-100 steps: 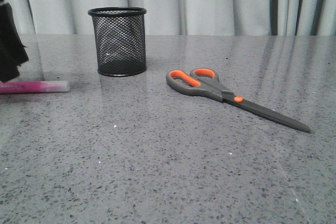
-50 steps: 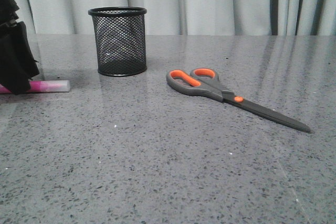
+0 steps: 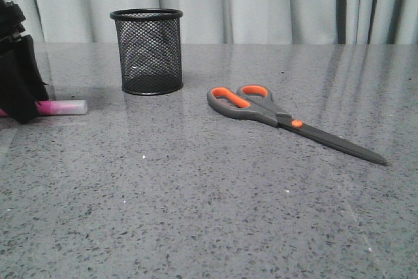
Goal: Put pen and scissors into bin
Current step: 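Close the left gripper on the highlighter and lift it upright, then carry the highlighter over the black mesh cup and drop it in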
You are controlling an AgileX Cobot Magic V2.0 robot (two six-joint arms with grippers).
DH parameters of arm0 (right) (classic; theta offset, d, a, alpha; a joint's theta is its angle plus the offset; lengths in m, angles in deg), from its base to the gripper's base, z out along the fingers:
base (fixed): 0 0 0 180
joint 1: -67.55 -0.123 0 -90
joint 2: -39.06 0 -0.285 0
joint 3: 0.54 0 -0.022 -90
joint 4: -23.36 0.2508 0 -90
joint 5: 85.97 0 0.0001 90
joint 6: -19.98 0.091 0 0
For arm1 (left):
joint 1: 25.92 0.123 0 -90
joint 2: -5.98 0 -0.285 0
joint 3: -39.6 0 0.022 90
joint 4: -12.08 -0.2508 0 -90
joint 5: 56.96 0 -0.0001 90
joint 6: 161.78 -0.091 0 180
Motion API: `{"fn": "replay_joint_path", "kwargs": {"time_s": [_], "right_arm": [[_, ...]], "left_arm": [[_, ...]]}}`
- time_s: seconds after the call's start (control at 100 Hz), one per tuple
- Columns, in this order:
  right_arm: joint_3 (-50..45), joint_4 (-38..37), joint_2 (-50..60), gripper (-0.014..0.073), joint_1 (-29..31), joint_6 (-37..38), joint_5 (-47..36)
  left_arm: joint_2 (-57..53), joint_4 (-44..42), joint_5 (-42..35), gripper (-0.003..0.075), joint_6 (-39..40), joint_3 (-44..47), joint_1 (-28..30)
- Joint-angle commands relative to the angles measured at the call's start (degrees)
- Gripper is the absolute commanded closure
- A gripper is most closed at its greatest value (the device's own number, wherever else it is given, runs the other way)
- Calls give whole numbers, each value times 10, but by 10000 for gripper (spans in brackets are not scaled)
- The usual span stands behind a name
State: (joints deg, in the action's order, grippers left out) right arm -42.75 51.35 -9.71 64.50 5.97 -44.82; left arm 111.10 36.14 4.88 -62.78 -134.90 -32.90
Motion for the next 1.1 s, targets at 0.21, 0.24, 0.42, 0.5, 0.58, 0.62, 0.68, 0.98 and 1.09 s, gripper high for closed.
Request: {"fn": "replay_joint_path", "kwargs": {"time_s": [0.21, 0.24, 0.42, 0.5, 0.58, 0.62, 0.68, 0.98, 1.09], "right_arm": [[20, 8, -2, 265, 2, -8, -24], [20, 8, -2, 265, 2, -8, -24], [20, 8, -2, 265, 2, -8, -24], [20, 8, -2, 265, 2, -8, -24], [20, 8, -2, 265, 2, -8, -24], [20, 8, -2, 265, 2, -8, -24], [20, 8, -2, 265, 2, -8, -24], [20, 8, -2, 265, 2, -8, -24], [20, 8, -2, 265, 2, -8, -26]], "left_arm": [[-18, 10, 10, 679, 23, -16, -4], [-18, 10, 11, 705, 23, -16, -4], [-18, 26, 33, 741, 24, -27, -4], [-20, 55, 47, 742, 25, -43, -4], [-26, 88, 56, 742, 25, -66, -2], [-29, 106, 64, 742, 25, -79, -2], [-36, 131, 72, 742, 25, -97, -2], [-68, 317, 57, 742, 24, -175, -2], [-66, 419, 2, 742, 14, -177, -2]]}}
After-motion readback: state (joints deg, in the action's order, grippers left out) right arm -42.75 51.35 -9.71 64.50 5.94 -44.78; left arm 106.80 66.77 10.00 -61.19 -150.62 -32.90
